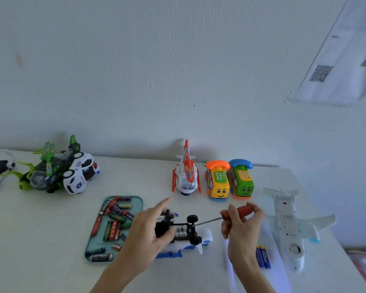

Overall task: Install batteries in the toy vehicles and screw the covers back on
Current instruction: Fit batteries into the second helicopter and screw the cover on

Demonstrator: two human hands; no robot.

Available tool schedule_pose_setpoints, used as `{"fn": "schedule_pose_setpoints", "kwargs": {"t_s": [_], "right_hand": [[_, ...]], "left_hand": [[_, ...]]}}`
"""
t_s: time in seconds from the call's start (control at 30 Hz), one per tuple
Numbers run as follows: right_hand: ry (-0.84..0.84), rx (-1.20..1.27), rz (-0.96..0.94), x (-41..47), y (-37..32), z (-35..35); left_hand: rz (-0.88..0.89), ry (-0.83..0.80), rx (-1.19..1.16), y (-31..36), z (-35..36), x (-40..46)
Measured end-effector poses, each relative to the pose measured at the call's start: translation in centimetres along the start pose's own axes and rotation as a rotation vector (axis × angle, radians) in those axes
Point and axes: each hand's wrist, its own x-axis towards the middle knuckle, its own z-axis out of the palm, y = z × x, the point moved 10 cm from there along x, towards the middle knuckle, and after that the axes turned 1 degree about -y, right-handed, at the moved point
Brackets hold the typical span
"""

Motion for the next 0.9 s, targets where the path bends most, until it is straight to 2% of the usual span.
{"fn": "schedule_pose_setpoints", "kwargs": {"t_s": [0.17, 0.4, 0.6, 0.7, 0.9], "right_hand": [[-0.064, -0.071, -0.218, -1.9, -3.1, 1.6], [-0.174, -0.295, -0.611, -5.1, -5.8, 4.7], [-0.202, -0.450, -0.747, -6.2, -6.4, 5.7], [-0.128, -0.361, -0.629, -5.1, -6.4, 4.6], [0.103, 0.049, -0.019, -0.7, 0.0, -0.3]], "left_hand": [[-0.162, 0.005, -0.197, -2.4, 0.0, -1.0], [-0.159, 0.091, -0.088, -3.0, 0.0, -1.0], [-0.134, 0.076, -0.123, -2.4, 0.8, -0.7], [-0.137, 0.080, -0.121, -2.4, 1.2, -0.7], [-0.117, 0.093, -0.064, -2.2, 1.3, -0.6]]}}
